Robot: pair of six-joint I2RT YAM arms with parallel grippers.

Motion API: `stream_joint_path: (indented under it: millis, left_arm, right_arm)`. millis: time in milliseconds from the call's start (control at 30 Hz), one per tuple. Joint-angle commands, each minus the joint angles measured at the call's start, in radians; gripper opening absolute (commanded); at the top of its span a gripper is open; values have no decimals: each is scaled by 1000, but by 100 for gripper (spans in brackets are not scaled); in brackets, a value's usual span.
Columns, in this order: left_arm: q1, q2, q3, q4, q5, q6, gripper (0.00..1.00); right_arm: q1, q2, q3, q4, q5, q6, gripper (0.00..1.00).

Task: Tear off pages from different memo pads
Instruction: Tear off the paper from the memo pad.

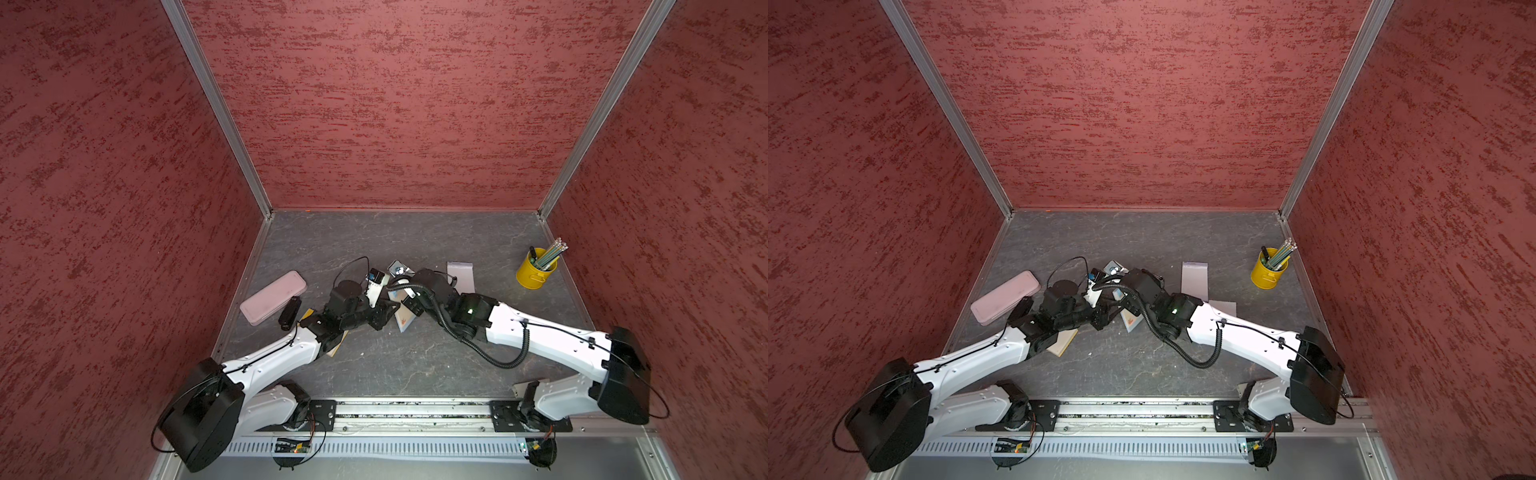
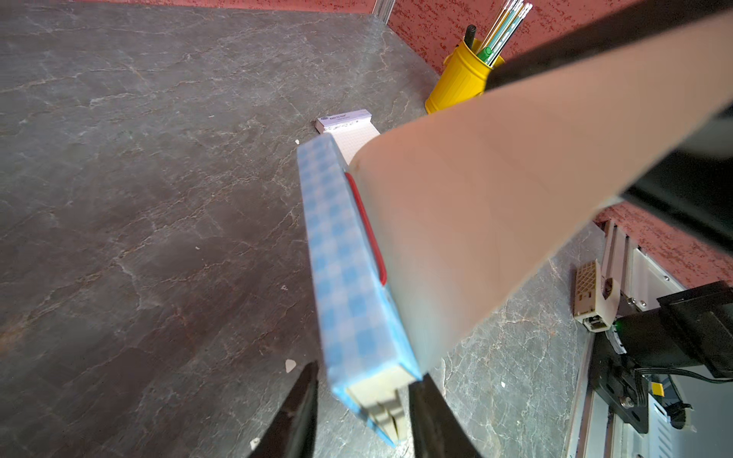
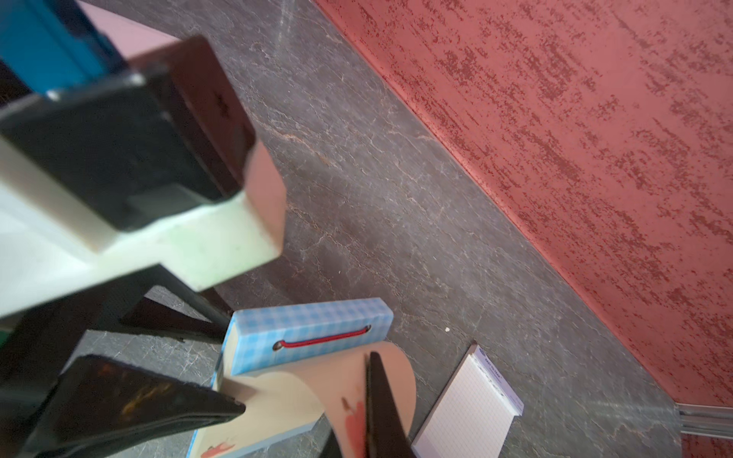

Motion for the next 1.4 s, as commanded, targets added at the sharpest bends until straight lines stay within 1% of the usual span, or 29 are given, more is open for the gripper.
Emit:
stream_joint_path:
  millis: [0, 233, 433, 633, 767, 1200, 1267, 1367]
  left_arm:
    - [-4, 3, 18, 37, -13, 7, 32]
    - [0, 3, 17, 46, -25, -9, 19]
    - [13, 4, 16, 49, -18, -41, 12]
    - [43, -3, 5, 71, 33, -73, 5]
    - [67, -9, -13, 96, 69, -100, 0]
    - [126, -24, -27, 107, 155, -155, 0]
    - [142, -27, -30, 113, 173, -175, 0]
    - [189, -31, -38, 106, 202, -219, 0]
  right_arm:
    - [-3, -41, 36, 11, -18, 12, 0]
    - [-4, -44, 36, 14, -14, 12, 0]
    - [-5, -48, 31, 23, 3, 10, 0]
    - [-9, -40, 22, 29, 55, 0, 0]
    - [-34, -32, 19, 29, 76, 11, 0]
    - [-130, -15, 3, 25, 44, 54, 0]
    - [-152, -18, -5, 28, 33, 64, 0]
    - [-195, -17, -17, 23, 27, 78, 0]
